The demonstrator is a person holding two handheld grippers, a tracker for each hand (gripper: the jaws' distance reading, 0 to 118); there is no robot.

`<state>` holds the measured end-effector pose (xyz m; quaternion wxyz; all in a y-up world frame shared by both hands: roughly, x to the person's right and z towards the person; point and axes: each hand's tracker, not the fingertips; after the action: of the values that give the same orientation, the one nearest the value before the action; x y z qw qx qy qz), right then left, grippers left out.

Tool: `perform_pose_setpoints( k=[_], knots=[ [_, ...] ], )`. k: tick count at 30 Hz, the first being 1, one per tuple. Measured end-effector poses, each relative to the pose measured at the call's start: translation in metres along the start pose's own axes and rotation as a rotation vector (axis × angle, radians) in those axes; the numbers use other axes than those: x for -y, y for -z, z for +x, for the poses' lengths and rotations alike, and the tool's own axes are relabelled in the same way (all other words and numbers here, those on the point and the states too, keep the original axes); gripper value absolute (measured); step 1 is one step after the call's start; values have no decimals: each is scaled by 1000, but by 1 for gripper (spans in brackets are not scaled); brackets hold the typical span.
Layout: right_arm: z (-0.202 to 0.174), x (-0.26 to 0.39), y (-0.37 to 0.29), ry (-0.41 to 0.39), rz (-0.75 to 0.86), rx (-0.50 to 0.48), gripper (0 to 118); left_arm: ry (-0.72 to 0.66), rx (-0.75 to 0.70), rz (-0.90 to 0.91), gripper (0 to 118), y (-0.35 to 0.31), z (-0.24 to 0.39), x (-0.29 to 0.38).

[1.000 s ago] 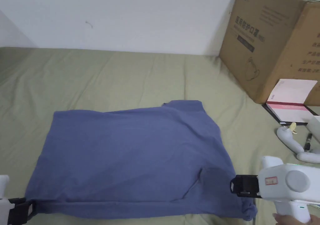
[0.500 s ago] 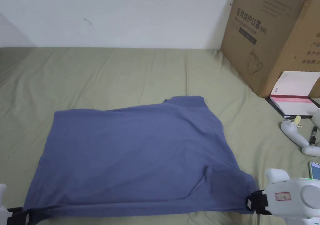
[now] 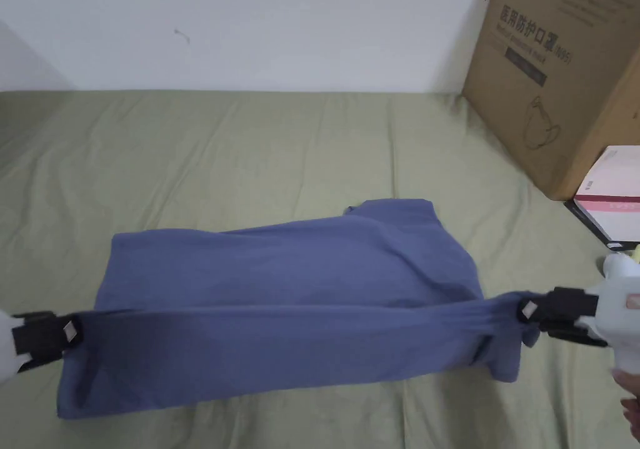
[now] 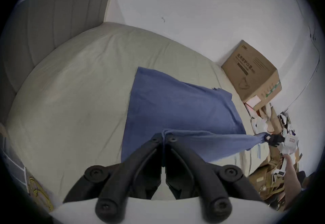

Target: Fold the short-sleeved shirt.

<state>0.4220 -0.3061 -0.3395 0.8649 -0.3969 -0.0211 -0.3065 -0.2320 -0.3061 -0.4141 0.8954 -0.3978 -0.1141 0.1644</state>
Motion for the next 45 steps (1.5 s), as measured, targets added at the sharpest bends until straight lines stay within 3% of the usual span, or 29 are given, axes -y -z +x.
perform_pose_setpoints(
  k=[6, 7, 8, 10, 11, 15, 18, 21, 22, 23, 24, 25, 27, 29, 35, 36, 37, 38, 39, 40, 45],
  knots=[
    [-20, -47, 73, 7, -22, 63, 6, 20, -32, -70, 3, 71, -13, -30],
    [-26, -50, 80, -9, -14, 96, 16, 17, -40, -73, 16, 76, -13, -31],
    [-31, -52, 82, -35, -1, 156, 36, 8, -64, -68, 38, 78, -14, -32],
    [-42, -52, 84, -80, 11, 230, 106, -19, -76, -62, 103, 76, -14, -31],
    [-46, -49, 79, -90, 37, 218, 113, -35, -70, -26, 105, 68, -12, -30],
    [-57, -36, 54, -119, 52, 189, 113, -53, -11, -11, 104, 43, -4, -24],
    [-61, -14, 30, -170, 83, 174, 113, 11, -16, 22, 103, 17, 13, -12],
    [-62, 18, 4, -210, 157, 123, 110, 56, 2, 97, 97, -15, 27, 10],
    [-62, 31, -5, -213, 184, 86, 102, 69, 6, 143, 76, -28, 32, 21],
    [-62, 45, -16, -216, 212, 40, 84, 84, 9, 191, 50, -41, 33, 33],
    [-61, 56, -24, -207, 250, 6, 49, 97, 11, 223, 24, -52, 37, 43],
    [-61, 68, -32, -206, 271, -4, 0, 113, 1, 245, 4, -62, 40, 53],
    [-62, 89, -40, -202, 274, 46, 0, 144, -52, 284, 2, -76, 42, 71],
    [-51, 96, -39, -163, 279, -13, 0, 149, -45, 310, 2, -88, 40, 79],
    [-51, 85, -35, -164, 238, -24, 0, 110, -136, 58, 2, -58, 14, 47],
    [-56, 82, -34, -164, 229, -36, 0, 101, -174, 0, 4, -42, 4, 38],
    [-58, 80, -31, -149, 204, -57, 0, 83, -184, -22, 15, -28, -5, 32],
    [-59, 78, -27, -133, 189, -74, 0, 80, -201, -40, 44, -15, -11, 26],
    [-60, 77, -24, -122, 177, -86, 0, 72, -195, -94, 85, 0, -13, 24],
    [-62, 76, -23, -122, 170, -87, 0, 69, -190, -139, 112, 17, -19, 23],
    [-64, 77, -14, -132, 144, -74, 0, 146, -332, -306, 110, 91, -33, 41]
  ],
)
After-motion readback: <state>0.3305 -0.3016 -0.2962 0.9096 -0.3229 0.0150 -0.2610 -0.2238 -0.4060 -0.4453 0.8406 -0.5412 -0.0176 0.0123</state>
